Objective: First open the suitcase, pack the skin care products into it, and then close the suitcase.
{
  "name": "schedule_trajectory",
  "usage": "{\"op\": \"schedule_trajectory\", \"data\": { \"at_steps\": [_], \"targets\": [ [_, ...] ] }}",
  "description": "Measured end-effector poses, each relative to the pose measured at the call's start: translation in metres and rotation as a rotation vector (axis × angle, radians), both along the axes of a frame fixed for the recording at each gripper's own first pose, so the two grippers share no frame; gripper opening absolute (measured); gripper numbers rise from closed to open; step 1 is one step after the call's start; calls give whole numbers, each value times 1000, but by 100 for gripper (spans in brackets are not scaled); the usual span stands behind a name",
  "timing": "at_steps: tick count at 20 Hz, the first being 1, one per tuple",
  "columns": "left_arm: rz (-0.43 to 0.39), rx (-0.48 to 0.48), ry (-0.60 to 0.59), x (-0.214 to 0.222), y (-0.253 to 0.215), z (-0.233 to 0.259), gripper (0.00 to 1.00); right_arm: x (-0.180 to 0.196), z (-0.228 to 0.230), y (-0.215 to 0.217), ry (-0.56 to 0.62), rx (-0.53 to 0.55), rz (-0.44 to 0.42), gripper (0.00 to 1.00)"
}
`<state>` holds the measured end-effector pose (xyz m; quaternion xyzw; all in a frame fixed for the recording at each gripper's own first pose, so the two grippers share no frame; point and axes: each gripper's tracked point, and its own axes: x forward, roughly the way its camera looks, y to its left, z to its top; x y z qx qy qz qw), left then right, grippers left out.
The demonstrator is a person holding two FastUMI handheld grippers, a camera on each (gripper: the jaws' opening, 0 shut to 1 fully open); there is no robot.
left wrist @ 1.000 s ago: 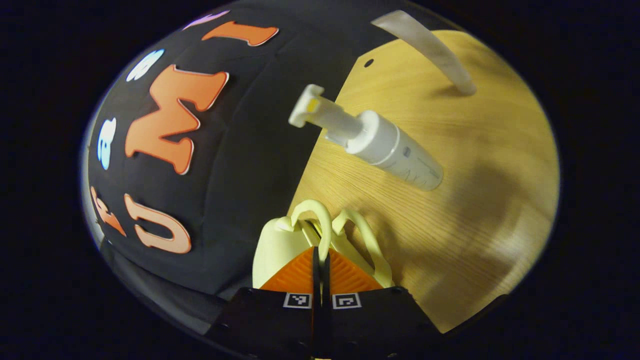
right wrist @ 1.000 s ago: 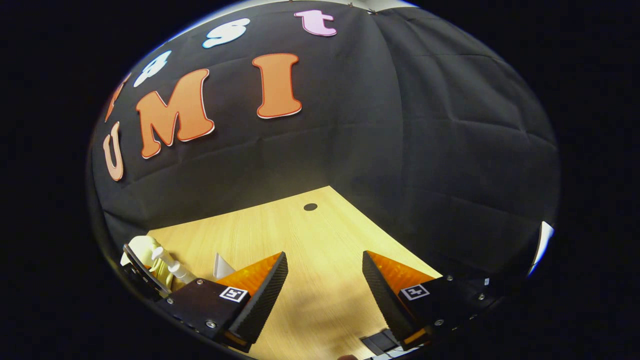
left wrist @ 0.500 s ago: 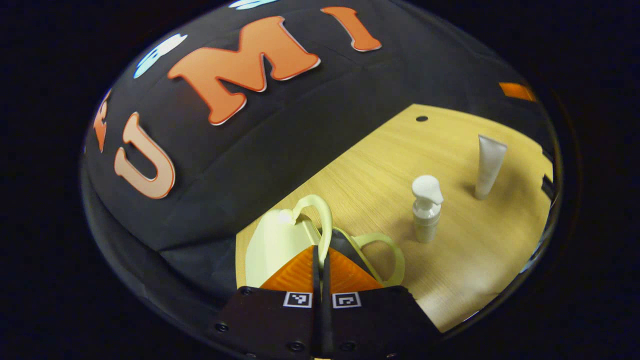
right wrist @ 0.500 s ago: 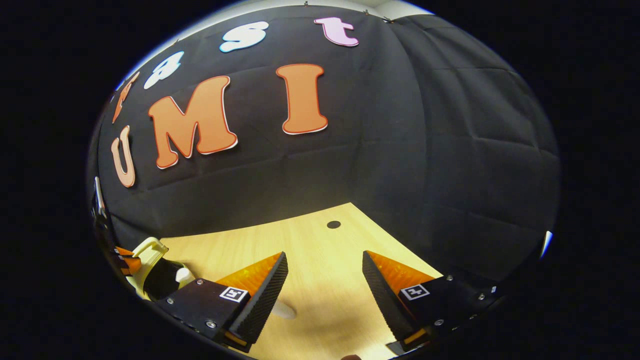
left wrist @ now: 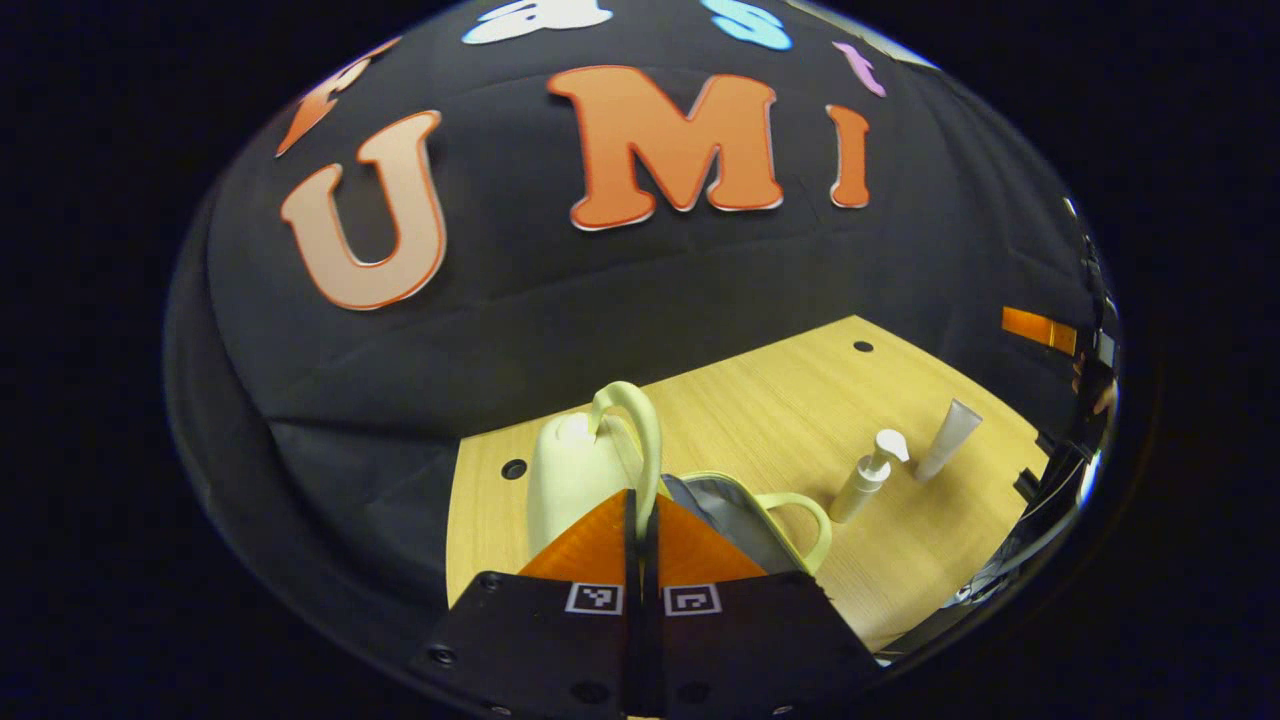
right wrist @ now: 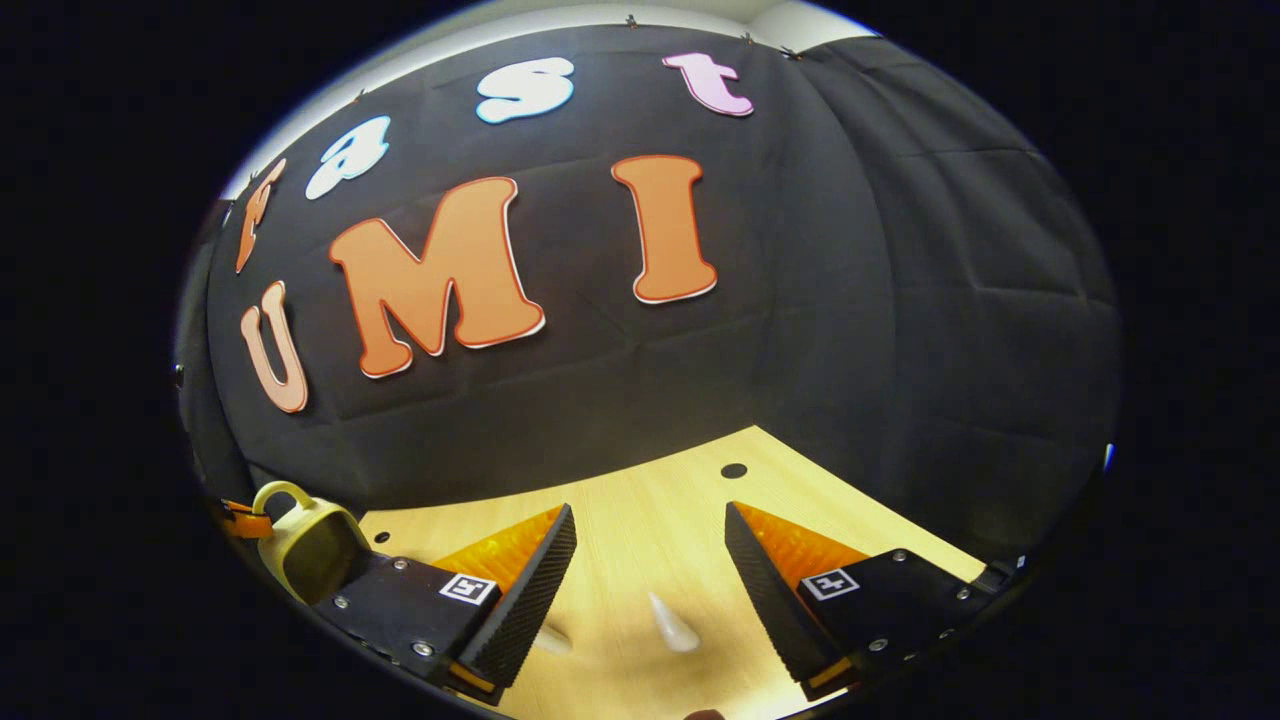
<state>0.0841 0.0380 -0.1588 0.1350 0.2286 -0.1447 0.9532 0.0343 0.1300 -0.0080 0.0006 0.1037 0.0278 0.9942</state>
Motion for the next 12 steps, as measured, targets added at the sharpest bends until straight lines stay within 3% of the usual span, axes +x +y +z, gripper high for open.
{"op": "schedule_trajectory", "data": {
  "at_steps": [3, 4, 7, 8, 10, 12],
  "targets": [
    [55, -37, -8, 6, 58, 1, 0, -8, 14, 24, -35, -18, -1, 100],
    [70, -54, 2, 7, 81, -4, 1, -11, 17, 30, -39, -23, -3, 95],
    [127, -87, 34, 15, 159, -16, 1, -20, 17, 48, -47, -35, -8, 100],
    [146, -83, 51, 15, 181, -24, 1, -23, 16, 55, -44, -38, -7, 95],
    [148, -97, 75, 16, 208, -44, 1, -28, 17, 70, -52, -35, 0, 100],
    [147, -127, 87, 24, 232, -66, 1, -32, 18, 82, -58, -35, 3, 95]
  ]
}}
